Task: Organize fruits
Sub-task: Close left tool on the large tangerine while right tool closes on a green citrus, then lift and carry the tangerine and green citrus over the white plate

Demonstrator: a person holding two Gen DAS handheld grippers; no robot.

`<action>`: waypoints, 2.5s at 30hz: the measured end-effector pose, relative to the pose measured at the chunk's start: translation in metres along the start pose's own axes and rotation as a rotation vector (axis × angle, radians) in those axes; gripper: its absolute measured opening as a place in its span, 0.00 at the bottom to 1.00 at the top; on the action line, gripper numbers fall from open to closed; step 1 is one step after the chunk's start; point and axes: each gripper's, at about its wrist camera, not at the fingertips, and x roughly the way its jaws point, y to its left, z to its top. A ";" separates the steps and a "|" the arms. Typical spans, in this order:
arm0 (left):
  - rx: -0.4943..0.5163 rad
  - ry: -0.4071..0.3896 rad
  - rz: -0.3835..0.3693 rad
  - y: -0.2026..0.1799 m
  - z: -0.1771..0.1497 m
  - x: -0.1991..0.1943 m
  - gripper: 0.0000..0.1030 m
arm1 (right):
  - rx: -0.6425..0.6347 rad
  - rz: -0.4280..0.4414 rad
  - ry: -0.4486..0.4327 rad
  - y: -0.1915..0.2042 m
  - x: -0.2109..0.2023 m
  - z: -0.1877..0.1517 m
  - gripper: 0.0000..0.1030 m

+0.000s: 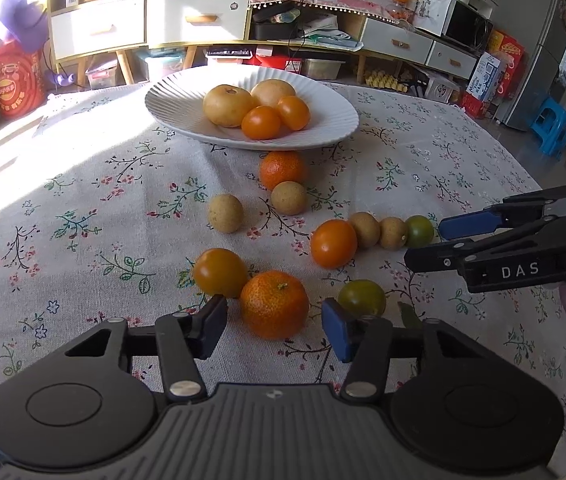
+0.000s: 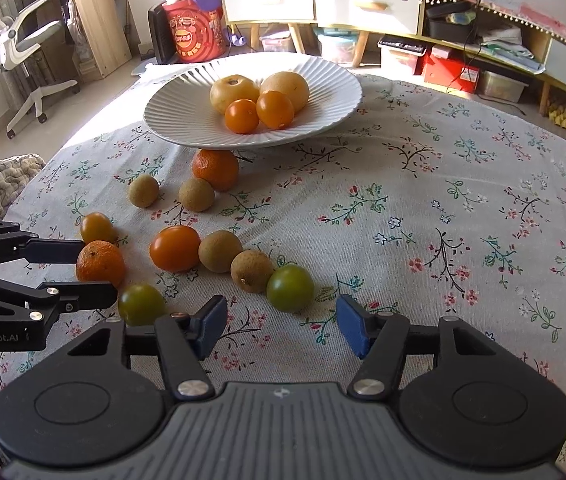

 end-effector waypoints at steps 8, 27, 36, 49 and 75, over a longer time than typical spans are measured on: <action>-0.002 -0.012 -0.002 0.000 0.002 0.002 0.32 | -0.003 -0.012 -0.009 -0.002 0.003 0.002 0.45; 0.002 0.003 0.003 0.000 0.005 0.003 0.24 | -0.014 -0.007 -0.008 -0.001 0.006 0.004 0.23; 0.019 -0.013 -0.008 -0.003 0.007 -0.001 0.24 | -0.011 -0.009 -0.011 -0.001 0.004 0.006 0.23; 0.008 -0.055 -0.024 -0.008 0.017 -0.011 0.23 | 0.005 -0.017 -0.032 -0.004 -0.009 0.011 0.23; -0.073 -0.185 -0.001 -0.026 0.076 0.010 0.23 | 0.151 0.014 -0.158 -0.034 -0.018 0.071 0.23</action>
